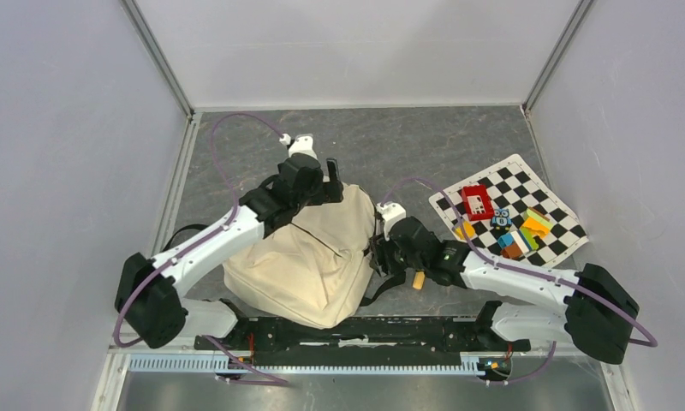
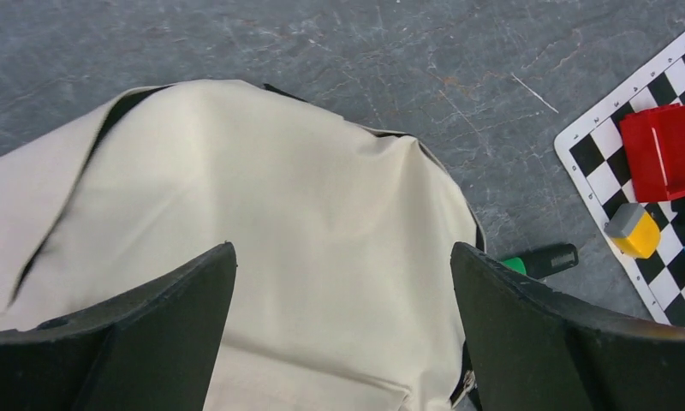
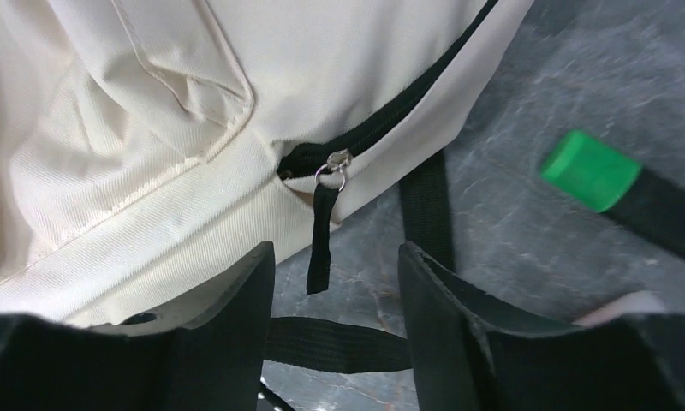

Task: Pack the student bag
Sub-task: Zip the student bag at the center of the board.

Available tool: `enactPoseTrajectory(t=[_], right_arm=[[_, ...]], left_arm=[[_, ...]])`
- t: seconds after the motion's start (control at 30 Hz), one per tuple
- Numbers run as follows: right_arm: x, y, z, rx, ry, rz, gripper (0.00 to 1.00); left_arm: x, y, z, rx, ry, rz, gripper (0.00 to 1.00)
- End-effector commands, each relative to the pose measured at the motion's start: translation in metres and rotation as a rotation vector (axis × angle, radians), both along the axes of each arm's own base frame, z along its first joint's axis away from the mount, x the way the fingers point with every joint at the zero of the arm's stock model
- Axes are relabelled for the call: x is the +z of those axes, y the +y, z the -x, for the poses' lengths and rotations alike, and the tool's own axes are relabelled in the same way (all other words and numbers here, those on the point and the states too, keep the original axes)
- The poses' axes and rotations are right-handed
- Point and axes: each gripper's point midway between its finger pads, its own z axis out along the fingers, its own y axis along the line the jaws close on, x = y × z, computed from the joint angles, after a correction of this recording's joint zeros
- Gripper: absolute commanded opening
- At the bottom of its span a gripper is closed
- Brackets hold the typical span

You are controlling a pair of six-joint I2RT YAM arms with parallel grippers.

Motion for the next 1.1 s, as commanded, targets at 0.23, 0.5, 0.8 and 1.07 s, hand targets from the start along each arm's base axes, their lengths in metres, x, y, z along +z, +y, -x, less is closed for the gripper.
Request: enactPoseTrajectory(t=[0.23, 0.5, 0.8, 1.07], right_arm=[[0.047, -0.014, -0.059, -0.093, -0.089, -0.023, 0.85], [0.040, 0.006, -0.078, -0.080, -0.063, -0.110, 0.84], [0.026, 0.021, -0.102, -0.074, -0.069, -0.058, 0.20], [0.053, 0.041, -0.182, -0.095, -0.266, 0.079, 0.00]], left_arm=[[-0.005, 0.079, 0.041, 0.001, 0.141, -0.079, 1.00], [-0.003, 0.119, 0.060, 0.049, 0.130, -0.120, 1.00], [0.003, 0.163, 0.072, 0.181, 0.043, -0.233, 1.00], [0.013, 0.154, 0.088, 0.151, -0.016, -0.114, 1.00]])
